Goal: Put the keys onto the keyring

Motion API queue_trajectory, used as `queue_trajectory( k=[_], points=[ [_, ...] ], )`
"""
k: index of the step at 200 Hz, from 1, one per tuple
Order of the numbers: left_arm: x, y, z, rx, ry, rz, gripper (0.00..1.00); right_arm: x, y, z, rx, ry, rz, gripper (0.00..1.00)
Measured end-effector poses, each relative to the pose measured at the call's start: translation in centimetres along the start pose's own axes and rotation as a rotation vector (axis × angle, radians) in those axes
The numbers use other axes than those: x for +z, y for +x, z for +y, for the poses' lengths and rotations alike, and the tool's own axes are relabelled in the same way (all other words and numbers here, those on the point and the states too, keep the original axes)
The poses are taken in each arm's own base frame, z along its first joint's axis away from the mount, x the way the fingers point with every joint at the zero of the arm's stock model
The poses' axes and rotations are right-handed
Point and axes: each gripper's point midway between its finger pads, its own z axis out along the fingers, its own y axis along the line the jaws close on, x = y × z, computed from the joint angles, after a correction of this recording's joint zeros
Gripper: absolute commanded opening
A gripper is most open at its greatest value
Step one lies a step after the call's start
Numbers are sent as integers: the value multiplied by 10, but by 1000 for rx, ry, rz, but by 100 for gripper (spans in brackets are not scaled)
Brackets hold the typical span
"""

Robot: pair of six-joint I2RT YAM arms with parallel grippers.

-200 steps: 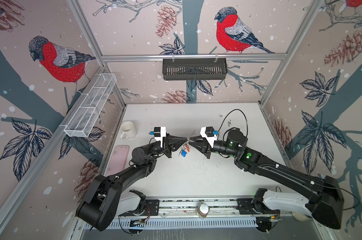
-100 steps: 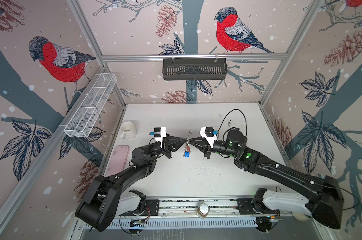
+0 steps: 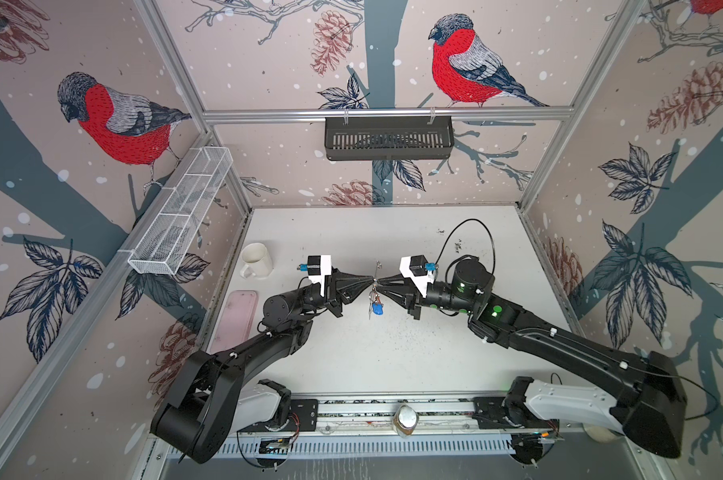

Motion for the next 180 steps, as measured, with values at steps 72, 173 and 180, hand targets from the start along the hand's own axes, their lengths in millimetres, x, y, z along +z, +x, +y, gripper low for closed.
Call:
queue_trajectory(
  k=[72,173,180],
  points=[
    [0,0,-1,0,1,0,0,2,1,-1,0,-1,-1,17],
    [-2,1,-2,0,-1,-1,0,6,-2,-1,-4,-8,-10,12],
    [-2,0,-2,0,-1,-1,0,6,-1,-1,-4,-10,-8,11]
  ],
)
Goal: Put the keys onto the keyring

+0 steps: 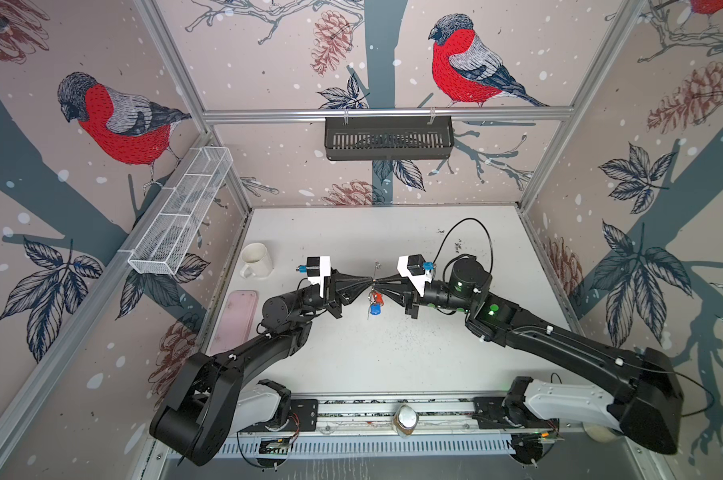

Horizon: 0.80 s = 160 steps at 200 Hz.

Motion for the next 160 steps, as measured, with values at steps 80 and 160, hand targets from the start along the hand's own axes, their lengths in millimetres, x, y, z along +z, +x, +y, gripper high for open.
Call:
queue_trajectory(
  k=[80,160],
  points=[
    [0,-3,1,13,-12,-14,5,1,-4,2,1,-16,-2,0],
    [-2,-43,-27,223,-10,-51,33,0,7,-13,-66,60,146,0]
  ],
)
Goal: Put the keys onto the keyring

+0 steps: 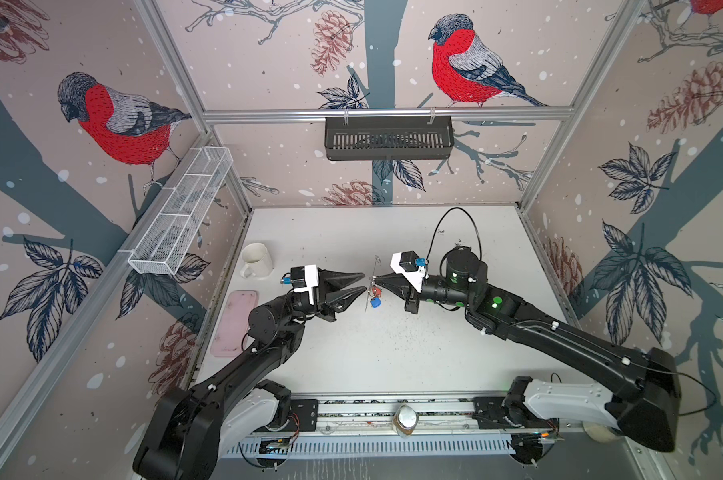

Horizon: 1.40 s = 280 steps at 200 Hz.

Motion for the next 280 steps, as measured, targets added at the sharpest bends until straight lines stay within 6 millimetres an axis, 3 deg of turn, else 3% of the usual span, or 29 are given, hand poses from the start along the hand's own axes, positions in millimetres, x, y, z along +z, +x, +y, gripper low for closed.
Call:
queue_trajectory(
  k=[40,81,121,157,201,280],
  points=[
    [10,-17,23,49,-135,104,32,2,7,-6,-15,13,122,0],
    [5,10,45,-34,-283,304,20,8,17,-16,-26,19,275,0],
    [13,53,40,-105,-286,487,16,9,32,-16,-20,-8,404,0],
    [6,84,41,-139,-288,597,15,4,38,-14,-21,-24,451,0],
    [6,88,39,-128,-277,611,19,1,41,-12,-18,-31,472,0],
    [8,97,34,-148,-237,634,18,0,41,-14,-18,-29,467,0]
  ],
)
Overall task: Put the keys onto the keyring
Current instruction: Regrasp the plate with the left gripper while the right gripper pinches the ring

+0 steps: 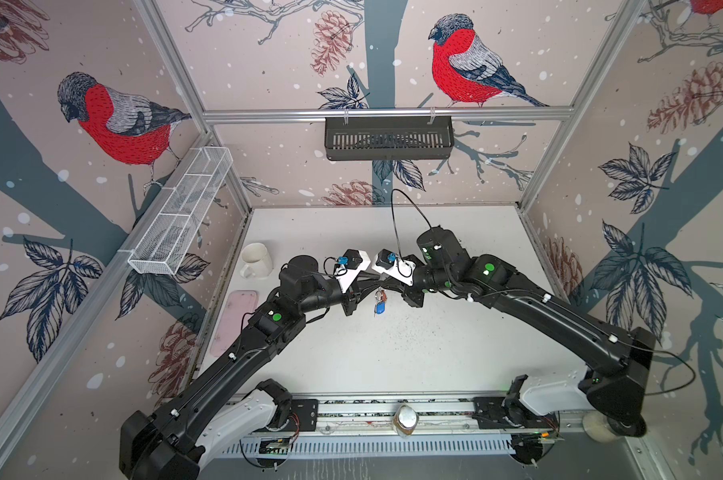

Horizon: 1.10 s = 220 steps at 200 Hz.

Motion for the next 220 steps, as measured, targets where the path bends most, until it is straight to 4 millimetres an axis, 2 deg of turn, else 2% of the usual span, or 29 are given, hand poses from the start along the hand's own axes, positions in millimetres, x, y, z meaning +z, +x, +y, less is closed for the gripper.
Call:
queue_trajectory(
  k=[100,156,198,220],
  points=[
    [3,2,0,-4,7,10,16,-4,-2,4,-7,-14,-25,0],
    [4,2,-2,-5,24,8,10,-4,-2,4,-16,-15,-26,0],
    [5,1,-5,-3,39,6,0,-6,-2,4,-17,-11,-32,0],
    [6,1,-6,-2,47,5,0,-9,-1,5,-18,-10,-34,0]
  ],
)
